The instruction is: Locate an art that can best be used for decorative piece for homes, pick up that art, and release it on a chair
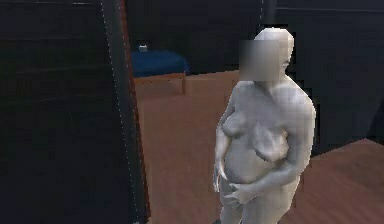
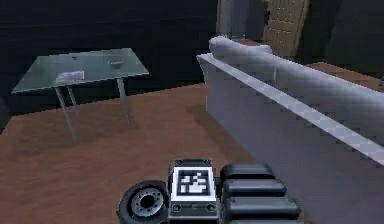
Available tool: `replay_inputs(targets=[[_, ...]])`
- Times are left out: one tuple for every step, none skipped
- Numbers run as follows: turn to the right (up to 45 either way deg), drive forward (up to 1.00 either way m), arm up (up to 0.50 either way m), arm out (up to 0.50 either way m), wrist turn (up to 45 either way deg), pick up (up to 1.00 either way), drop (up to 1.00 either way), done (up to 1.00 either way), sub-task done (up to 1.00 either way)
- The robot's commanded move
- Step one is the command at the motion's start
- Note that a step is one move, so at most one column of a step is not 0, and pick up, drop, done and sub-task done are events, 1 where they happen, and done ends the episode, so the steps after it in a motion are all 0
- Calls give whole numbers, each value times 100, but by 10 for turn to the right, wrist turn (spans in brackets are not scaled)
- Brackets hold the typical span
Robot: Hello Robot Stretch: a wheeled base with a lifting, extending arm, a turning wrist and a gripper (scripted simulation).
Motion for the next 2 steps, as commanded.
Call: replay_inputs(targets=[[0,100,0,0,0,0,0,0,0],[0,65,0,0,0,0,0,0,0]])
